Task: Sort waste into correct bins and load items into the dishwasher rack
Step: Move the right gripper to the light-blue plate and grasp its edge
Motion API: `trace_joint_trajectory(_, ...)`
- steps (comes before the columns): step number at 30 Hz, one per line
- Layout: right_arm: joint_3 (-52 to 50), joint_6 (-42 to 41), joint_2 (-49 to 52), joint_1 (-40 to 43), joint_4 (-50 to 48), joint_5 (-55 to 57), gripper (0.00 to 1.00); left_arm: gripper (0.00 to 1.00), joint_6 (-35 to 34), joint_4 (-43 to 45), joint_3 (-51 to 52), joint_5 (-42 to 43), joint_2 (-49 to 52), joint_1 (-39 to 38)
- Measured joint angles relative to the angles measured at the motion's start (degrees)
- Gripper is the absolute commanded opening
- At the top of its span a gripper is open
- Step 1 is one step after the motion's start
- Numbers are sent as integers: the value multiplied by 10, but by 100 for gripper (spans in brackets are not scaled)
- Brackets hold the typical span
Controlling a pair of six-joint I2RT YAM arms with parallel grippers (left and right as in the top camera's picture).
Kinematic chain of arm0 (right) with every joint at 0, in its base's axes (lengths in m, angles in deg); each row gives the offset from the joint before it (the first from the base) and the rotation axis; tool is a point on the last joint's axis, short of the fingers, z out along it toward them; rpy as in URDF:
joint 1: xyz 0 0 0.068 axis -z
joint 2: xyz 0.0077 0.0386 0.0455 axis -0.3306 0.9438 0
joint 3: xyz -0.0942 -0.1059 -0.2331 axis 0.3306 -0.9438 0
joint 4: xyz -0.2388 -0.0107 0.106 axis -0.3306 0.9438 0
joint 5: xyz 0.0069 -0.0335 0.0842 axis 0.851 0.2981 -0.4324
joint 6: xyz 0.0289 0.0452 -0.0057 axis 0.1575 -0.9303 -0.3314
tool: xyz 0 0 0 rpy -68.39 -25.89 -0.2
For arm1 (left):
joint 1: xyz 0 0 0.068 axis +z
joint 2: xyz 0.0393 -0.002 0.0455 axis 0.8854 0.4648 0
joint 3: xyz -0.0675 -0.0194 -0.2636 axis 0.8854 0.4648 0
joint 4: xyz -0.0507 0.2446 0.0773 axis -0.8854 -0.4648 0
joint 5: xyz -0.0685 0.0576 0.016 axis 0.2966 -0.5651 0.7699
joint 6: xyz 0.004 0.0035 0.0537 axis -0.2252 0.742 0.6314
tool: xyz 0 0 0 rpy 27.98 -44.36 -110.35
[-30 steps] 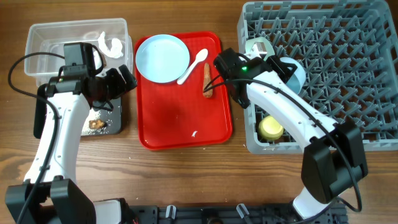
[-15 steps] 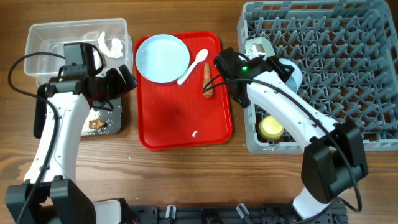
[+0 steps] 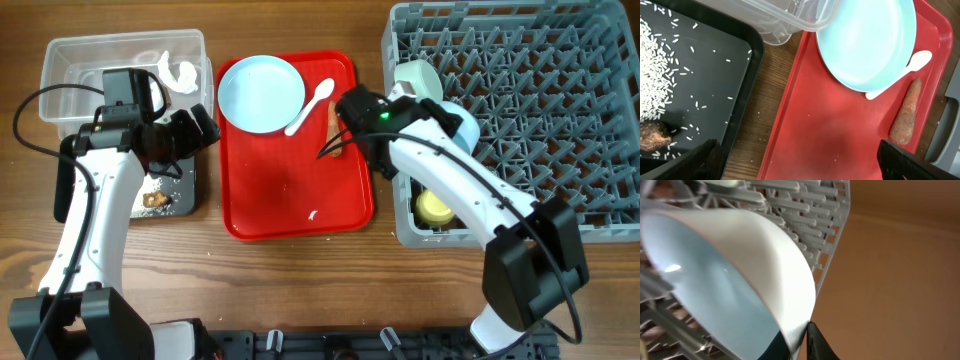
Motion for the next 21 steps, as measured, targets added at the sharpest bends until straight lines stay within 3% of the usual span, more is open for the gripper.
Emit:
trace_joint_trajectory(4, 0, 2, 0, -22, 1, -23, 27, 100, 0, 0, 0, 0, 0, 0)
trace_joint_trajectory(6, 0, 4, 0, -34, 1, -41, 53, 100, 0, 0, 0, 0, 0, 0)
trace_joint_trajectory(8, 0, 3, 0, -42, 0, -62, 100, 100, 0, 0, 0, 0, 0, 0)
trace_joint_trajectory(21, 2, -11, 0, -60, -15, -92, 100, 100, 0, 0, 0, 0, 0, 0)
